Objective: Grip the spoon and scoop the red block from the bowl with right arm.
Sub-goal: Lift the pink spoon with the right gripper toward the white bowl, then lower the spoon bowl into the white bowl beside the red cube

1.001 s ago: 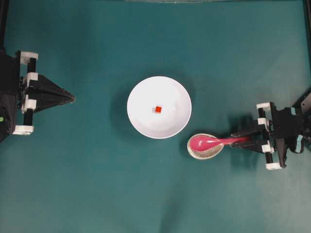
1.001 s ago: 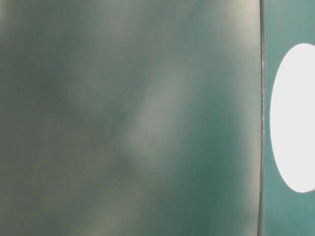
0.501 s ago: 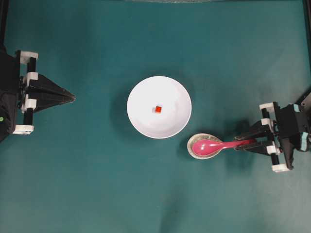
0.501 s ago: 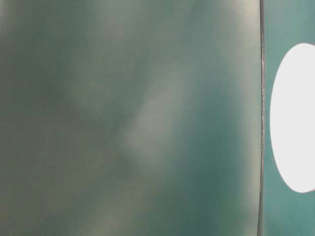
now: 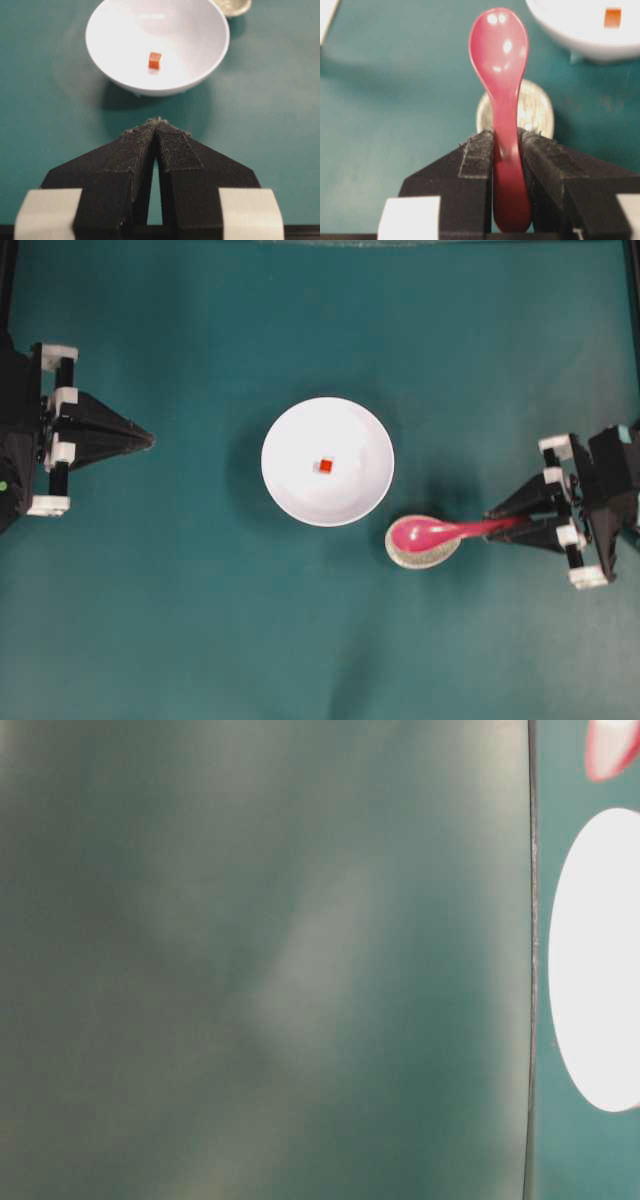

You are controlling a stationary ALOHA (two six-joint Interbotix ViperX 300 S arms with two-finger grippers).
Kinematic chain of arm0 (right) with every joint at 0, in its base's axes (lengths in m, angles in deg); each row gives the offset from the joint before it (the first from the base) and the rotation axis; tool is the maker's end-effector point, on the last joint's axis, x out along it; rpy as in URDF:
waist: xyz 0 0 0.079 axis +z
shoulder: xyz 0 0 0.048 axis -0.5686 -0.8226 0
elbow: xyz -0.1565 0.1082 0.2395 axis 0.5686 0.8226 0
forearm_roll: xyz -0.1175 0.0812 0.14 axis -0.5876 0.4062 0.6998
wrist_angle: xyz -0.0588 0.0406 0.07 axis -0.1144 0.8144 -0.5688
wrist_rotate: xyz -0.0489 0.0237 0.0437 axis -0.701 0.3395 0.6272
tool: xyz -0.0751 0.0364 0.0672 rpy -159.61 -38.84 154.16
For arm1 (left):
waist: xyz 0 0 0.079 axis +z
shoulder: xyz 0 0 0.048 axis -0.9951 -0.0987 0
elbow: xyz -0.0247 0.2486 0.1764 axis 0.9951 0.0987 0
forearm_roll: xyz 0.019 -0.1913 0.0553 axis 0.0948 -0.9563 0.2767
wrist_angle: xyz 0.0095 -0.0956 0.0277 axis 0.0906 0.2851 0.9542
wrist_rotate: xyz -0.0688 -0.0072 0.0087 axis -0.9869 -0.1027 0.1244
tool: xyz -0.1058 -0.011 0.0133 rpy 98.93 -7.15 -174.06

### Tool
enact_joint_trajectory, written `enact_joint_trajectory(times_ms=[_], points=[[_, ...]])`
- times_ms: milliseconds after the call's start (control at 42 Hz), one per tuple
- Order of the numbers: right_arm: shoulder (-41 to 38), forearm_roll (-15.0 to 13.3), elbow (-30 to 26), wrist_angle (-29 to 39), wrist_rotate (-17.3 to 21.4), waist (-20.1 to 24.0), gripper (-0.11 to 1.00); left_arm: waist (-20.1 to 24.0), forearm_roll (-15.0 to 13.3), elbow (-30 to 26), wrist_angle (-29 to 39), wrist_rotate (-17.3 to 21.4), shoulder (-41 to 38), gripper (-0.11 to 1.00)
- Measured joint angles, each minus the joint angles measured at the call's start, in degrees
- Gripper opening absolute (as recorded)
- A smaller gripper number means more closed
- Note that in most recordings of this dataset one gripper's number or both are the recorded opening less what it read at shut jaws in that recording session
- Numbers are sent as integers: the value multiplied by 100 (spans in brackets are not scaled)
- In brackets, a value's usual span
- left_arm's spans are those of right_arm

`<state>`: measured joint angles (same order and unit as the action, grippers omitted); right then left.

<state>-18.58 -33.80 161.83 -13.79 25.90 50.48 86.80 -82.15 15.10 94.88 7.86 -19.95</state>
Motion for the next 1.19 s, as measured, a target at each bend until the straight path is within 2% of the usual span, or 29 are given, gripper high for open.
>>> enact_joint_trajectory(times_ms=[143, 262, 453, 596, 906, 1192], points=[[501, 0, -334, 932, -123, -404, 24, -9, -9, -9, 0, -9, 0, 0], [791, -18, -712, 1828, -158, -914, 24, 0, 0, 0, -18, 0, -9, 0], [932, -272, -1274, 2936, -158, -1564, 24, 0, 0, 0, -35, 0, -9, 0], [905, -325, -1705, 3639, -149, -1942, 24, 0, -9, 0, -53, 0, 0, 0], [536, -343, -2619, 5115, -132, -2496, 24, 0, -9, 9, -237, -9, -9, 0], [-448, -448, -3665, 6372, -141, -2716, 24, 0, -9, 26, -290, -9, -9, 0]])
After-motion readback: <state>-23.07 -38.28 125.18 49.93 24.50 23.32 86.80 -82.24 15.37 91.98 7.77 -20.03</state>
